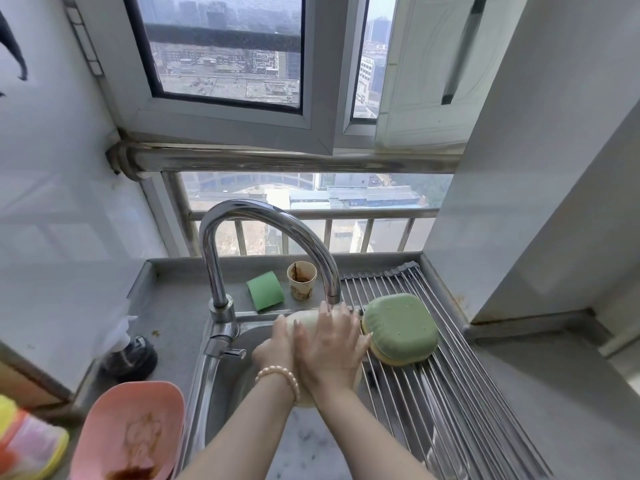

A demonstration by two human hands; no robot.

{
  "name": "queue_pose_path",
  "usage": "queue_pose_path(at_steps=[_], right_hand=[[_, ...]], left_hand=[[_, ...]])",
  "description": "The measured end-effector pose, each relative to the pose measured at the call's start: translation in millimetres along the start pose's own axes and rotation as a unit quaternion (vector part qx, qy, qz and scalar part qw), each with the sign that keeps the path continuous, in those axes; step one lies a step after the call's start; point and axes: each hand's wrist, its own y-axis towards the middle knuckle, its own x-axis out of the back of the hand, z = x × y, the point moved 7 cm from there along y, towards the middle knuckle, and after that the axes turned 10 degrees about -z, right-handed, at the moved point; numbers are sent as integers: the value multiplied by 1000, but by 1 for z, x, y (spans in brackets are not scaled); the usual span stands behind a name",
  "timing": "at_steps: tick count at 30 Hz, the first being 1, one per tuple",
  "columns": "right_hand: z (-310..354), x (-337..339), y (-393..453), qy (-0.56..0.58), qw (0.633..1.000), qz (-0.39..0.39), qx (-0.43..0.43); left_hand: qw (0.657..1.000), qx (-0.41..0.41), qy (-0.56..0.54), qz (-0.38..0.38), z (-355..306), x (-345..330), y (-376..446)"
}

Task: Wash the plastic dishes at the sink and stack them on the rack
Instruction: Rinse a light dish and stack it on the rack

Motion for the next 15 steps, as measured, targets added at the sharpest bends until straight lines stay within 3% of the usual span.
queue_pose_path(at_steps=[3, 6, 8, 11, 13, 15], right_hand=[[-9, -6, 0, -21, 997, 71, -12], [-22, -14, 27, 77, 981, 158, -77], [-33, -20, 41, 166, 951, 221, -142], [-37, -16, 47, 163, 933, 281, -155], [-37, -13, 54, 153, 940, 268, -145], [-39, -13, 59, 138, 950, 247, -132]], left_hand=[[1000, 18, -23, -5, 6, 3, 0], [1000, -18, 7, -13, -1, 8, 3], [998, -46, 29, -13, -4, 10, 6], [1000, -13, 26, 1, 2, 11, 13], [999, 8, 38, 3, 4, 11, 14], [995, -35, 91, 11, -4, 8, 15]])
